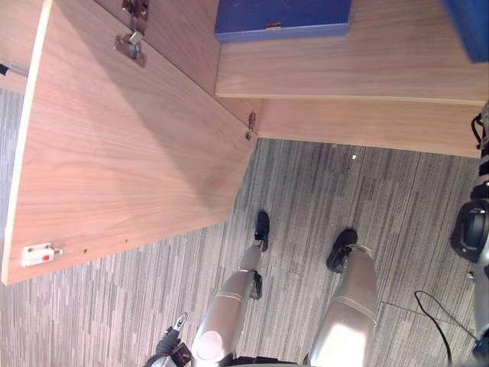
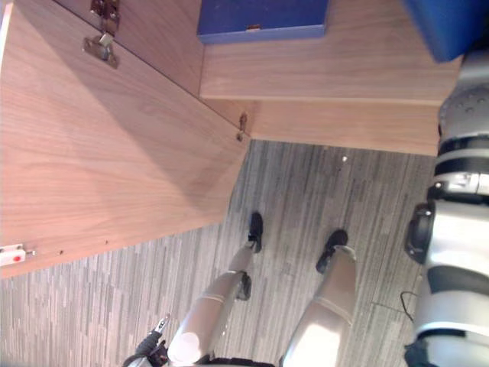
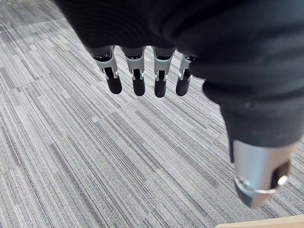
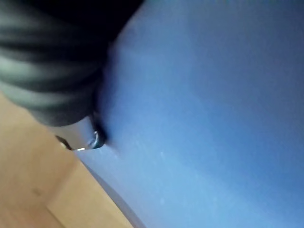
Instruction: Walk over to the cabinet, pick up the folder, carry it to the office cabinet, place the folder inside the office cabinet, then close the office cabinet door
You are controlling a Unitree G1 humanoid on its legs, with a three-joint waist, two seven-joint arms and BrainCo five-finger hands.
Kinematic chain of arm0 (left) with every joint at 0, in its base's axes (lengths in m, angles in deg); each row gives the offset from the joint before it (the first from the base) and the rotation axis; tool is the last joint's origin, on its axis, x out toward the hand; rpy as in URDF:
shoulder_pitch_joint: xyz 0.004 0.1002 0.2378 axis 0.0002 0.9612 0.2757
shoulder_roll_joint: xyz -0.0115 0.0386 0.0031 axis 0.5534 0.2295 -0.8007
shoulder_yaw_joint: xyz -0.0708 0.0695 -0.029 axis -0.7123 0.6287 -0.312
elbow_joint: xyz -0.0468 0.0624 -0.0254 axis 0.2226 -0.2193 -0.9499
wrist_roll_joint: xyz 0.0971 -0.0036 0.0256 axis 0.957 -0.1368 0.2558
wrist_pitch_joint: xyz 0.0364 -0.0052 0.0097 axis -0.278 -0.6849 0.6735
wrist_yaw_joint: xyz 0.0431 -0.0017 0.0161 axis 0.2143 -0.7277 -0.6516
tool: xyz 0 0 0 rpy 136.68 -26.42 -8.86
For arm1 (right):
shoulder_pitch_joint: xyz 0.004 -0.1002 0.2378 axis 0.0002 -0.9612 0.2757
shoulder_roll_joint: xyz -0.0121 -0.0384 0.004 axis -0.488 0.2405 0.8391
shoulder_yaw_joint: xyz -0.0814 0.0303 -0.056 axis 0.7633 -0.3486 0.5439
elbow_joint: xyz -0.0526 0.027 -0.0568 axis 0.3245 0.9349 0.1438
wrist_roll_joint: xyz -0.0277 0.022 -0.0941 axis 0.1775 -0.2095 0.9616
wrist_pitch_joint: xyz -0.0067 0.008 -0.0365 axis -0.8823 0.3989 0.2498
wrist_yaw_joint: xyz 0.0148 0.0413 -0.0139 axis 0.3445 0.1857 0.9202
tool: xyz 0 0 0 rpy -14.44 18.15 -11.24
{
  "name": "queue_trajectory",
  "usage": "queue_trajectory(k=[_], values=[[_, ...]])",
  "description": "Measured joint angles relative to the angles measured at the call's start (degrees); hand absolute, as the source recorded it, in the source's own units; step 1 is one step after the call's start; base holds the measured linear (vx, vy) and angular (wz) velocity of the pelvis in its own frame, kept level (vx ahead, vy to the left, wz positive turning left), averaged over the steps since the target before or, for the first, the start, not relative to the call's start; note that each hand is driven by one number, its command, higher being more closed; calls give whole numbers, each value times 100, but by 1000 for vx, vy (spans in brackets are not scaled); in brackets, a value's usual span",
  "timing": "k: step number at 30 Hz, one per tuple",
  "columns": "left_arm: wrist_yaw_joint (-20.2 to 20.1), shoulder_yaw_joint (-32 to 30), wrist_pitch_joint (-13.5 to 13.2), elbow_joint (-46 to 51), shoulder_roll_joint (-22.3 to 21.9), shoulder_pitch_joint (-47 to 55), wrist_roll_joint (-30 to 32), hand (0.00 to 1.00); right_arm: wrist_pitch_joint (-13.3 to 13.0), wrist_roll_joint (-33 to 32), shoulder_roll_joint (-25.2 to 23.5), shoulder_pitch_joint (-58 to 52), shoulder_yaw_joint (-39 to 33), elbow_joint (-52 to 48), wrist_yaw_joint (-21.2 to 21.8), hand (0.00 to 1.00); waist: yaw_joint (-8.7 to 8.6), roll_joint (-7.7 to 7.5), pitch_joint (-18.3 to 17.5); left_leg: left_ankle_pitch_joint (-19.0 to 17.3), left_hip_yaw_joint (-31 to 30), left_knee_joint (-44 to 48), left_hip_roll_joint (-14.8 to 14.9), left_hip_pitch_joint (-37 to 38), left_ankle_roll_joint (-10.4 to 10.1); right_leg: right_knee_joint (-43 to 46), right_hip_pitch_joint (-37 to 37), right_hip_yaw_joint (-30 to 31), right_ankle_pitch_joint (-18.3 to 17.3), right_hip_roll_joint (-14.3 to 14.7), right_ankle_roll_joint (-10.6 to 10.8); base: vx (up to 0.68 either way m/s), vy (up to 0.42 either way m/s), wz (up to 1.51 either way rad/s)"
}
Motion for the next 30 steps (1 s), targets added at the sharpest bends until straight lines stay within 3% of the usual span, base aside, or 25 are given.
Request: queue_trajectory(k=[2,4,8,11,13,18,23,28,29,30], values=[[37,-62,-2,-12,-24,-8,1,0,-301,-12,-76,-1,-558,-264,-249,100,-4,0,0,-2,5,0,-2,3,-2,0,0,5,0,-1,0,0,0,0],[100,-192,-13,-42,-75,-28,0,0,-427,64,-244,-98,-819,-626,-479,100,-6,0,0,-9,34,0,-12,41,1,8,7,45,0,1,1,0,-12,-6],[135,-242,-42,-44,-101,-35,3,0,-406,225,-335,-90,-953,-569,-981,100,14,0,0,-31,41,0,-21,72,-11,9,34,59,1,-5,5,-2,-98,-2],[168,-345,-44,-80,-131,-35,50,0,-144,366,-302,137,-804,-106,-1292,100,-44,1,-1,-36,52,-1,-31,79,-15,-6,39,74,13,-8,23,3,-117,-2],[210,-389,-54,-96,-149,-35,50,0,115,390,-160,350,-222,354,-1380,100,-73,3,-2,-51,65,-1,-32,79,-33,-8,22,96,15,-1,26,5,-123,-5],[249,-388,-82,-96,-156,-34,48,0,734,559,84,1287,2019,1231,-1381,100,-88,7,-4,-82,102,-1,-28,66,-69,8,-41,156,18,30,19,12,-115,-4],[265,-357,-103,-78,-150,-36,45,0,907,552,252,1579,3019,1655,-1376,100,-118,22,-6,-73,74,-3,-93,-161,-66,108,-307,198,18,-43,19,-5,-116,10],[371,-312,-129,-73,-169,-40,39,0,904,376,300,1721,3232,1719,-1360,100,-132,72,-1,-43,56,-13,-149,-227,-88,246,-450,245,-4,-117,-12,-19,-105,8],[386,-295,-131,-73,-170,-40,39,0,904,316,300,1771,3231,1719,-1360,0,-138,95,9,-51,55,-19,-149,-232,-79,258,-460,245,-5,-122,-13,-14,-115,3],[392,-286,-131,-73,-176,-41,39,0,904,316,300,1801,3233,1719,-1360,0,-139,118,19,-54,55,-21,-149,-235,-80,261,-462,245,-5,-125,-13,-20,-117,5]])
